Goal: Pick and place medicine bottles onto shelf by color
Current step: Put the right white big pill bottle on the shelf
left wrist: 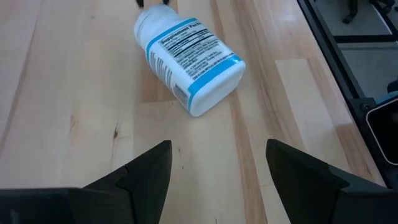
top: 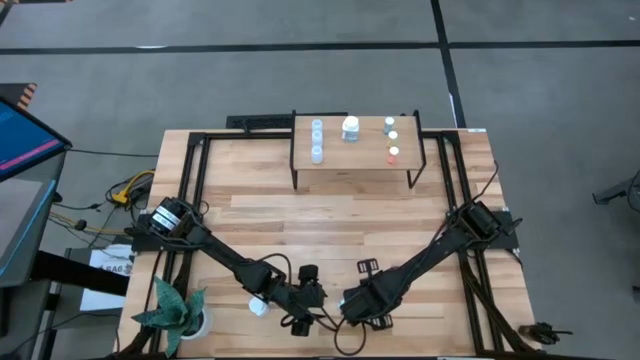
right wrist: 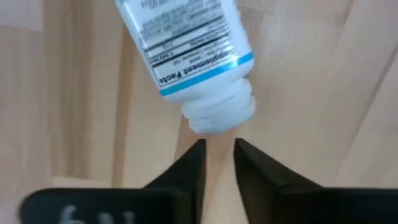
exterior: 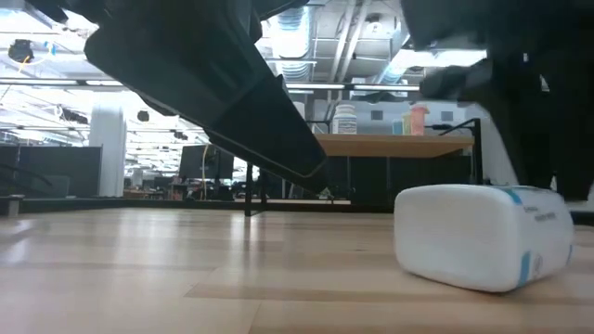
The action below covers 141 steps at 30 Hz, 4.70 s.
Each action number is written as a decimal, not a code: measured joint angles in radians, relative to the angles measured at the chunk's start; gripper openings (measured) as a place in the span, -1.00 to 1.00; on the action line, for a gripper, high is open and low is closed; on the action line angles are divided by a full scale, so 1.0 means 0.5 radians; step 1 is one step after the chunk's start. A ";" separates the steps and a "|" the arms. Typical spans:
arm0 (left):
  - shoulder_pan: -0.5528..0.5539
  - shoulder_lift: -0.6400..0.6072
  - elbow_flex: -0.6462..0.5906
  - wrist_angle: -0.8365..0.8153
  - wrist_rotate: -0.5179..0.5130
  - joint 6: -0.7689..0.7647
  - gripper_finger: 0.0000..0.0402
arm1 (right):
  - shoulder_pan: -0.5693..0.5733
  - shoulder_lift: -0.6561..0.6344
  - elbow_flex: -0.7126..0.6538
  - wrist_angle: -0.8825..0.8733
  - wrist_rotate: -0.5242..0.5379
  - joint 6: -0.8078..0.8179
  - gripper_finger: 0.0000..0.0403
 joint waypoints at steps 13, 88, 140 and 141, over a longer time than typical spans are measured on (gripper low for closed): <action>-0.002 0.009 0.000 0.015 0.030 -0.036 0.23 | 0.023 -0.001 0.104 -0.196 -0.020 0.208 -0.48; 0.031 0.332 0.658 -0.592 -0.323 -0.261 0.23 | 0.162 -0.802 -1.873 2.587 0.519 0.753 -0.64; 0.072 0.331 0.658 -0.641 -0.261 -0.197 0.23 | 0.093 -0.845 -1.240 2.019 0.377 0.263 -0.65; 0.072 0.331 0.658 -0.645 -0.260 -0.197 0.23 | 0.093 -0.845 -1.240 1.968 0.377 0.263 -0.65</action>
